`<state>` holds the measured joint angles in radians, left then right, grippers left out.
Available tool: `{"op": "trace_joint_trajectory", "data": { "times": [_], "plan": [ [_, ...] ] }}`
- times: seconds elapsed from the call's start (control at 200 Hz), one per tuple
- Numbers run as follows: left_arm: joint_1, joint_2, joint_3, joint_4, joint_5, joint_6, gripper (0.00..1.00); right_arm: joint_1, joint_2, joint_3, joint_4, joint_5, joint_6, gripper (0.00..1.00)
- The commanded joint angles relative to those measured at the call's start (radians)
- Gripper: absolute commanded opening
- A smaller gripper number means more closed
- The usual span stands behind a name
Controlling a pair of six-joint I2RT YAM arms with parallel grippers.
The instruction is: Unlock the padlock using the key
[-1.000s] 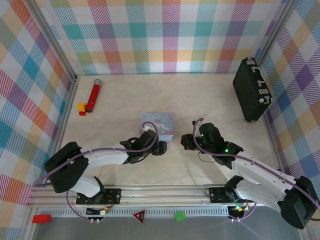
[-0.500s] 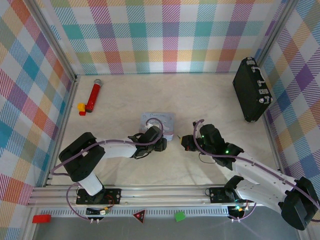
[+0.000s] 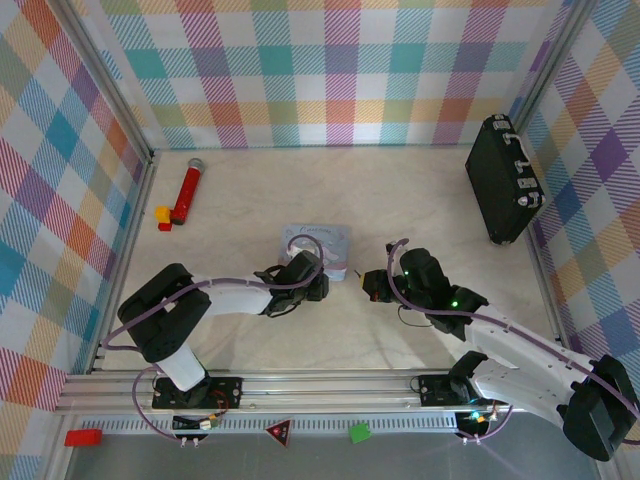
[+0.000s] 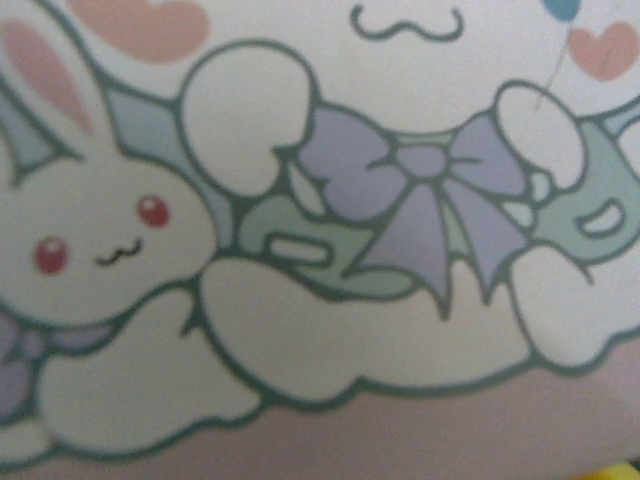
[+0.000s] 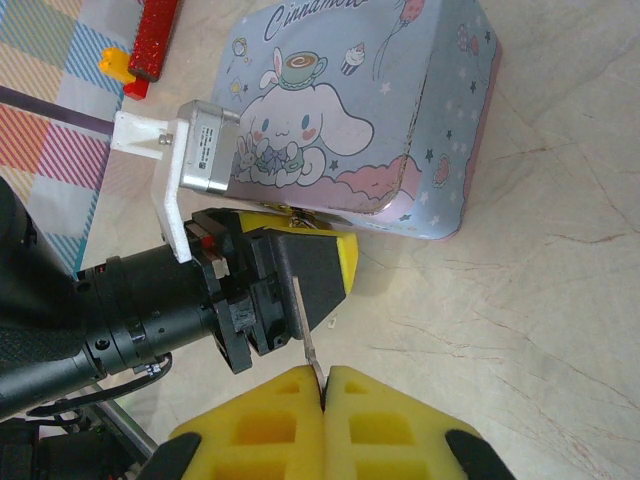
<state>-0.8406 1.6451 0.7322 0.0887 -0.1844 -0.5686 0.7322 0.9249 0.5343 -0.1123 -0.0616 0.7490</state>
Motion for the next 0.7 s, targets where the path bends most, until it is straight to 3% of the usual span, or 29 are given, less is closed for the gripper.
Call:
{"op": "trace_joint_trajectory", "data": {
  "times": [0.0, 0.315, 0.545, 0.695],
  "plan": [
    [0.008, -0.020, -0.033, 0.054, 0.036, -0.019, 0.49, -0.006, 0.007, 0.013, 0.019, -0.008, 0.010, 0.00],
    [0.006, -0.046, -0.066, 0.089, 0.067, -0.035, 0.38, -0.004, 0.020, 0.016, 0.016, -0.005, 0.011, 0.00],
    [-0.013, -0.089, -0.080, 0.070, 0.030, -0.052, 0.31, -0.005, 0.047, 0.016, 0.042, -0.017, 0.023, 0.00],
    [-0.048, -0.103, -0.057, -0.003, -0.052, -0.076, 0.26, -0.005, 0.051, 0.015, 0.040, -0.013, 0.021, 0.00]
  ]
}}
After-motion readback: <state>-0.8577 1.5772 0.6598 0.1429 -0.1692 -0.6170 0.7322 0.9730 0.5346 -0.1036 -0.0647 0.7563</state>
